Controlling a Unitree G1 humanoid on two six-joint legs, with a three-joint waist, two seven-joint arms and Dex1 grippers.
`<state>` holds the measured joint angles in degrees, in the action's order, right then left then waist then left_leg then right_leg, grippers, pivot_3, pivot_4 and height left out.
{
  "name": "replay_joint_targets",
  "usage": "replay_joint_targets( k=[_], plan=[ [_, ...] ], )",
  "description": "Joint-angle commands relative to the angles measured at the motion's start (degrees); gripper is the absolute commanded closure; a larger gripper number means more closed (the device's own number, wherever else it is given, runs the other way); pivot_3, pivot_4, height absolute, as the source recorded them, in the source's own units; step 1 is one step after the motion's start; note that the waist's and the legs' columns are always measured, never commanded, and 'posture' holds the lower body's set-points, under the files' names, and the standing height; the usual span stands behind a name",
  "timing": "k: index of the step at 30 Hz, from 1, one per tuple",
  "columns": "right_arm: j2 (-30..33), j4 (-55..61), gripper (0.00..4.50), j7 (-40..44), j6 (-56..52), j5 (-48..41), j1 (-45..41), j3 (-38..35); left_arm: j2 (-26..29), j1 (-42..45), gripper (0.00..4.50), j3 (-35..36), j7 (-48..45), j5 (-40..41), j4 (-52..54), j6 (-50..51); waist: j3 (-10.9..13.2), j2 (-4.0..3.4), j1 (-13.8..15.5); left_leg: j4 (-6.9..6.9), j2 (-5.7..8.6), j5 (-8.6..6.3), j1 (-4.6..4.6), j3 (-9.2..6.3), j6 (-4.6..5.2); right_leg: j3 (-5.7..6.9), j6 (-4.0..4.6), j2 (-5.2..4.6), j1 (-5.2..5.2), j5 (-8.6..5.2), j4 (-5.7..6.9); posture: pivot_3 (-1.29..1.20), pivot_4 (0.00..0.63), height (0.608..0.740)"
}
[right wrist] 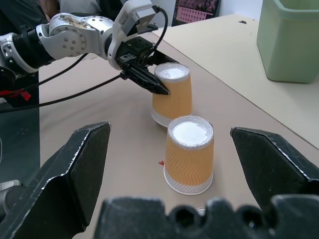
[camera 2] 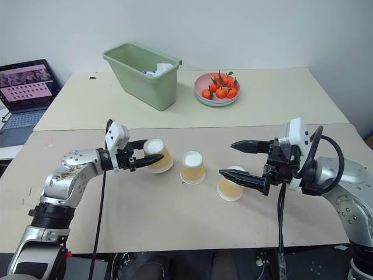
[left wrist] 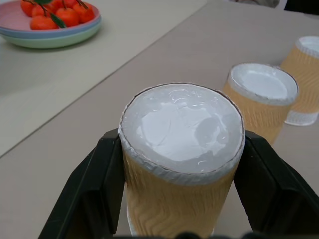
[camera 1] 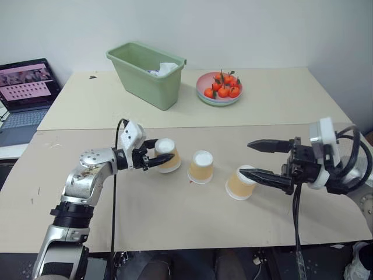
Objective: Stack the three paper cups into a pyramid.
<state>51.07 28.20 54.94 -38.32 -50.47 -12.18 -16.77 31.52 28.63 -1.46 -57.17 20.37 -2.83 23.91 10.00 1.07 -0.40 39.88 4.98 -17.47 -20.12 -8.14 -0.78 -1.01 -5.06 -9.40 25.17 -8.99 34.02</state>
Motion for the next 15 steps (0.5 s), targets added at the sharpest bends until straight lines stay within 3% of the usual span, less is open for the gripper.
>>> replay_joint_targets(
  k=[1,15],
  plan=[
    [0.21,1.97,0.0,-0.38,0.33,-1.23,0.09,-1.91,-0.66,0.65,1.5,-0.89,0.0,-0.36,0.52,-1.28,0.0,0.0,0.11,0.01,0.0,0.0,0.0,0.0,0.0,0.0,0.0,0.0,0.0,0.0,0.0,0.0,0.15,0.726],
    [0.59,2.21,0.0,-0.97,0.52,-0.86,0.99,-2.19,-3.96,0.74,1.5,-4.7,-0.12,-2.59,-1.38,-2.99,0.0,0.0,0.18,0.0,0.0,0.0,0.01,0.0,0.0,0.0,0.0,0.0,-0.01,0.0,0.01,0.0,0.15,0.726]
  ],
)
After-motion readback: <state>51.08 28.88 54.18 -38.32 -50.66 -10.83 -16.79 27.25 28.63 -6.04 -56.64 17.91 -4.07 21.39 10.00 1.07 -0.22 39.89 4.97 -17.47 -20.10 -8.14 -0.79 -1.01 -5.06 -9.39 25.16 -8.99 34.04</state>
